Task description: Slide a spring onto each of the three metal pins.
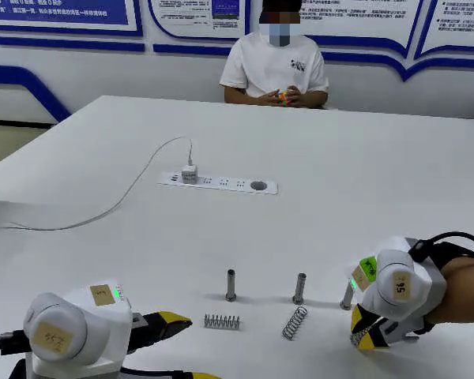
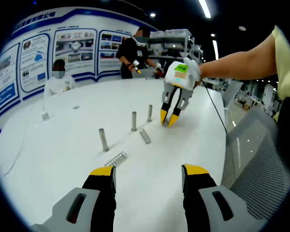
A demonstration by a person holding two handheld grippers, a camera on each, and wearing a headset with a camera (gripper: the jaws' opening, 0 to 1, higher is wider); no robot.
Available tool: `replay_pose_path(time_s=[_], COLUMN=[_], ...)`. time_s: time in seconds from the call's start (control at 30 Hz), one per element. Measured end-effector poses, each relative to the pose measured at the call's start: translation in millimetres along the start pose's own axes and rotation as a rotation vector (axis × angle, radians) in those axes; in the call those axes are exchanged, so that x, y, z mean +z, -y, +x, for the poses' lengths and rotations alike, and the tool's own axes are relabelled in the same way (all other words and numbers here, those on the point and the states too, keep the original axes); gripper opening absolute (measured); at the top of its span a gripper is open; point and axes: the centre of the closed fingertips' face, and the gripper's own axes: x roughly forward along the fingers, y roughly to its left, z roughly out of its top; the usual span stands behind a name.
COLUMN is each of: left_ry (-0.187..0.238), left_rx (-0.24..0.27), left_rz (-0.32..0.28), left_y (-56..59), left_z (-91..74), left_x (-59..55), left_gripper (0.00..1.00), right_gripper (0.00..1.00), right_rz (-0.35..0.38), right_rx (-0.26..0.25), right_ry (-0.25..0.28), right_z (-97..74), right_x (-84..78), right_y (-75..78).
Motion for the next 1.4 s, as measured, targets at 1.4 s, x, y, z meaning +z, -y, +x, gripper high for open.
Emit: replay_pose_path(time_s=[1.4], left_ry=[0.163], left_rx=[-0.139], left_rz=[-0.050], left_y=[27.5], left_z=[54.7], left_x=[68.8], left_gripper=[0.41], right_gripper=[0.12], right_rz=[0.639], right_rx=[0.009], right_ry=[0.911], right_z=[-102.0], right_x=[142.3], right_y=[12.6])
